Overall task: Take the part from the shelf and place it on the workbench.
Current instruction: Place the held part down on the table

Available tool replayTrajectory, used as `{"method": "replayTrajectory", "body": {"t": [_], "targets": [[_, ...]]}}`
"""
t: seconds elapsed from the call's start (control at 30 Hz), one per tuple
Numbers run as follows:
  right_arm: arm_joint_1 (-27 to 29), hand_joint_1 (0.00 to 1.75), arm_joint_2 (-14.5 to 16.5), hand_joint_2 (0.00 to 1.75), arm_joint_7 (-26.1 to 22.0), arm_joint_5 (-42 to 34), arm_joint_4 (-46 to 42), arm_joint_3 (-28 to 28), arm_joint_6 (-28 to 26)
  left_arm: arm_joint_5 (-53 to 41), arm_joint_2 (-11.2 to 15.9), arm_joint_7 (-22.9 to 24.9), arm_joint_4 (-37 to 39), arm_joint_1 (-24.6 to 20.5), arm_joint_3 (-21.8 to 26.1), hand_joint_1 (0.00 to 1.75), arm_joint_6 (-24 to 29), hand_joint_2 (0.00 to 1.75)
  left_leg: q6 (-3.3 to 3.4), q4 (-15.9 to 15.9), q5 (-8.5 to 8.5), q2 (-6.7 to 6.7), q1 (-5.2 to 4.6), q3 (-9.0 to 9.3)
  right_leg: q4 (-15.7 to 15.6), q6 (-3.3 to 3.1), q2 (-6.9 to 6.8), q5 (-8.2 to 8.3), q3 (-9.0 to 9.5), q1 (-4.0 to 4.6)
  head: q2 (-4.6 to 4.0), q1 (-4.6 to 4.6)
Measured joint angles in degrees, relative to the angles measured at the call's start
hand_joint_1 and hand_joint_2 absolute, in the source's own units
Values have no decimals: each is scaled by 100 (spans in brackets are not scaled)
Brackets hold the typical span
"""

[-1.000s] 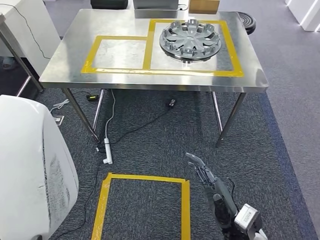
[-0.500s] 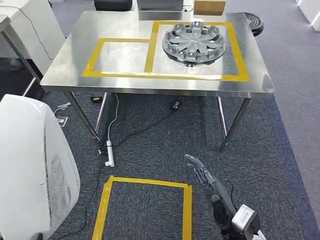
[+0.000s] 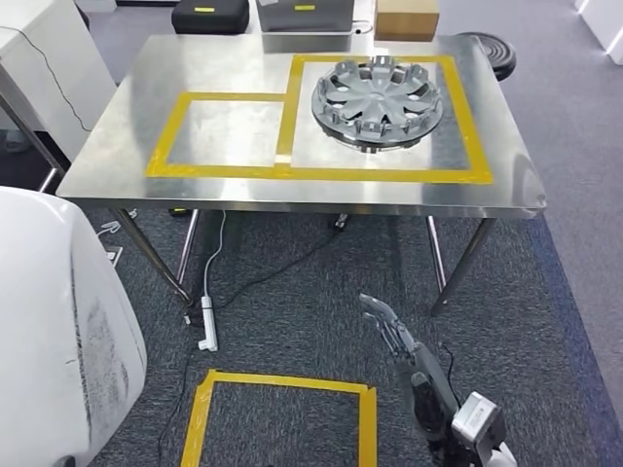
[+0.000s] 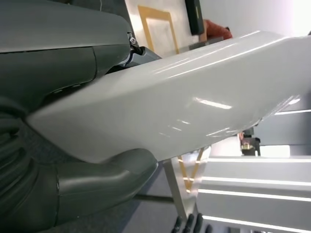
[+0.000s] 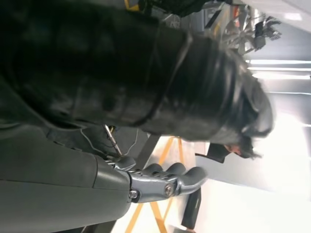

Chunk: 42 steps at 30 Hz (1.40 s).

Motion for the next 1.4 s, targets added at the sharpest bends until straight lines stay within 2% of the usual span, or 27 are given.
{"method": "replayTrajectory", "body": {"t": [0.07,0.1,0.13,0.17,0.2,0.27,0.3,0.33,0.4,0.43,0.47,0.53,0.57,0.63,0.67,0.7,0.77,0.8,0.83,0.87,0.9,0.93,0.97,1.03,1.17,1.3,1.4], "targets": [[-14,0,3,0,-23,9,-25,-4,-20,-14,-23,-6,-2,19,8,175,-3,175,76,-128,-79,-20,21,186,324,69,2,216,-96,-1,0,9],[-22,0,4,0,-37,11,-29,-5,-25,-12,-34,-10,-2,17,8,175,-8,175,112,-192,-123,-25,32,301,661,80,6,331,-310,-1,0,20],[-25,0,7,0,-39,13,-31,-6,-26,-9,-44,-13,-2,6,8,175,-14,175,138,-253,-179,-27,43,417,1050,81,9,353,-601,-1,0,30],[-27,0,9,0,-36,13,-33,-6,-26,-4,-51,-13,-2,-6,8,175,-20,175,158,-301,-248,-31,42,533,1383,82,7,250,-901,2,-1,43],[-29,0,12,0,-30,13,-34,-5,-26,0,-56,-12,-2,-15,9,175,-24,175,167,-340,-328,-36,39,655,1587,89,7,1,-1169,3,-1,50],[-27,0,14,0,-20,14,-34,-7,-27,3,-62,-9,-2,-25,10,175,-26,175,170,-388,-520,-50,35,940,1612,110,7,-573,-1550,6,-1,53],[-25,0,14,0,-16,14,-34,-7,-27,3,-65,-7,-2,-28,10,175,-27,175,167,-400,-627,-57,30,1094,1469,117,7,-687,-1666,10,-1,53],[-18,0,14,0,-15,15,-34,-7,-27,0,-68,-7,-2,-30,10,175,-28,175,163,-405,-740,-62,23,1249,1242,107,7,-549,-1750,16,-1,54],[12,0,14,0,-29,14,-23,-7,-25,-13,-73,-13,2,-26,11,175,-24,175,135,-402,-974,-73,11,1508,771,19,6,429,-1852,47,-1,39],[26,0,14,0,-38,16,-18,-7,-22,-20,-75,-19,4,-18,11,175,-16,175,105,-401,-1070,-80,12,1593,630,-39,6,860,-1841,70,-1,25],[33,0,15,0,-47,21,-20,-7,-17,-27,-76,-24,5,-12,15,175,-7,175,71,-402,-1135,-85,20,1660,567,-96,6,1125,-1809,95,-1,17],[17,0,18,0,-51,36,-36,-7,-9,-57,-79,-29,3,-15,22,175,7,175,-8,-320,-1102,-81,38,1678,507,-168,6,1085,-1665,115,-1,24],[7,0,20,0,-50,41,-45,-10,-7,-88,-80,-27,3,-22,27,175,11,175,-44,-135,-1008,-68,44,1596,434,-196,4,1065,-1590,103,-1,30],[-1,0,22,0,-38,48,-47,-16,-2,-159,-83,-20,4,-36,31,175,13,175,-114,477,-916,-42,57,1212,272,-241,-4,1023,-1401,62,-1,28],[-2,0,25,0,-32,49,-47,-18,3,-187,-84,-14,4,-37,33,175,10,175,-143,790,-1002,-31,71,979,213,-258,-6,987,-1309,53,-1,25],[-4,0,28,0,-26,49,-47,-19,12,-206,-85,-7,4,-39,34,175,8,175,-167,1010,-1185,-27,89,767,177,-266,-7,943,-1224,44,-1,25],[-2,0,33,0,-14,52,-46,-19,32,-221,-86,10,4,-37,34,175,5,175,-212,1124,-1478,-21,128,473,148,-252,4,822,-1049,22,-1,25],[-1,0,34,0,-9,50,-45,-19,42,-224,-87,16,4,-36,35,175,4,175,-233,985,-1423,-18,146,413,145,-228,12,749,-953,4,-1,25],[-1,0,36,0,-6,47,-45,-19,50,-224,-89,20,4,-34,36,175,2,175,-255,729,-1196,-13,163,404,146,-190,19,672,-854,-18,-1,25],[0,0,37,0,-2,42,-44,-19,55,-220,-91,22,4,-33,37,175,-2,175,-282,403,-834,-7,182,424,146,-147,22,597,-792,-34,-1,22],[-2,0,38,0,8,37,-42,-20,60,-212,-98,25,8,-38,37,175,-7,175,-298,138,-578,9,183,432,157,-102,27,528,-718,-46,-1,12],[-11,0,40,0,24,33,-40,-21,62,-202,-102,30,10,-42,40,175,-15,175,-279,-26,-388,25,173,433,168,-58,28,471,-690,-48,-1,-5],[-20,0,44,0,47,31,-39,-21,62,-194,-108,40,12,-45,44,175,-22,175,-239,-85,-306,36,158,421,170,-18,27,427,-689,-42,-1,-21],[-36,0,51,0,79,30,-43,-16,63,-194,-116,56,13,-47,55,175,-40,175,-140,-72,-290,40,143,418,141,26,20,375,-665,-32,-1,-39],[-53,0,53,0,63,20,-44,-9,72,-224,-142,55,13,-37,66,175,-46,175,-91,-108,-281,24,161,419,64,-128,19,399,-596,-11,-1,-34],[-61,0,53,0,27,22,-32,-9,82,-251,-156,53,13,-16,67,175,5,175,-31,-111,-322,18,155,424,48,-137,16,445,-556,-9,-1,-33],[-62,0,53,0,-18,24,-21,-7,90,-271,-158,47,13,6,67,175,30,175,-3,-111,-341,18,137,431,-33,-149,8,403,-550,-15,-1,-34]]}}
